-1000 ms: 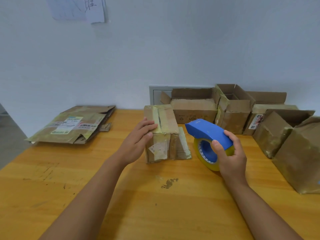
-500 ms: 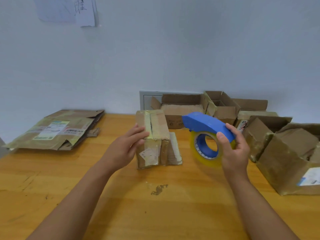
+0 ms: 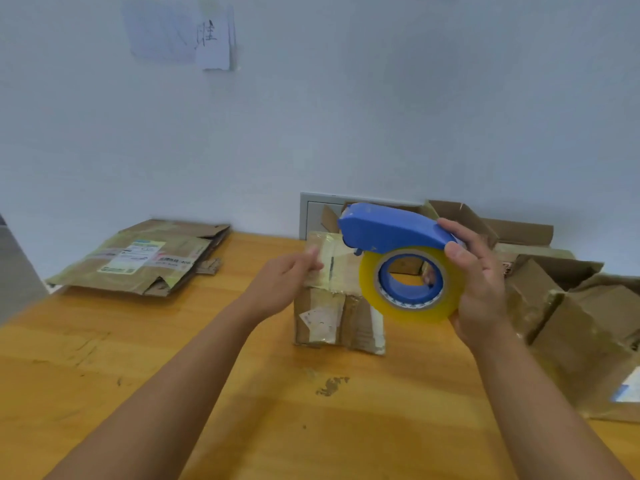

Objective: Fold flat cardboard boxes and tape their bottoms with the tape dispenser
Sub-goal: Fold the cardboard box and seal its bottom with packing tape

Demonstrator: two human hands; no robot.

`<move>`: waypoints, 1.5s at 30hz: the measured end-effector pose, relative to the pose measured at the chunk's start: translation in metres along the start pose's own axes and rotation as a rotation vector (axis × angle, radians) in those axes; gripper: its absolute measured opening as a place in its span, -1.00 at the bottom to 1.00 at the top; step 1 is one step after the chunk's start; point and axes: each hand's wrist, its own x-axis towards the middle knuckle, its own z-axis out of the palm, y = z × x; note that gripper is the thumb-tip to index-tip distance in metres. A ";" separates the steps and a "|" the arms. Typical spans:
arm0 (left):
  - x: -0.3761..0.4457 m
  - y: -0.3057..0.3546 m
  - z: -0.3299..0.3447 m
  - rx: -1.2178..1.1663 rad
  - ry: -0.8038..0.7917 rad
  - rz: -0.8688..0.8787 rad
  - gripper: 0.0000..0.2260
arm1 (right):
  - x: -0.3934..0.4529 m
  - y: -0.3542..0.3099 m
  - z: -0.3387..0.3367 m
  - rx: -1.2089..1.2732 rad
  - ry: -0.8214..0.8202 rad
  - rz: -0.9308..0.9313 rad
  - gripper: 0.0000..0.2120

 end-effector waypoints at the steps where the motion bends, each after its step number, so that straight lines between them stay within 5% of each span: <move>1: 0.002 0.007 -0.002 -0.066 0.011 -0.070 -0.54 | 0.002 -0.001 0.004 0.006 -0.016 -0.003 -0.75; 5: 0.009 0.029 -0.010 -0.244 0.081 -0.145 -0.60 | 0.008 -0.002 0.011 0.028 -0.048 -0.006 -0.74; 11: 0.010 0.045 -0.021 -0.590 -0.145 -0.252 -0.75 | 0.011 -0.003 0.013 0.027 -0.071 -0.023 -0.72; 16: 0.009 0.050 -0.022 -0.823 -0.145 -0.359 -0.86 | 0.008 -0.005 0.015 -0.010 -0.113 -0.041 -0.64; 32: -0.009 0.011 -0.054 -0.312 0.072 -0.401 -0.86 | 0.012 -0.024 -0.035 -0.358 -0.312 0.044 -0.60; 45: -0.018 -0.003 -0.024 -0.180 0.106 -0.462 -0.74 | 0.004 -0.003 -0.048 -0.419 -0.352 0.076 -0.61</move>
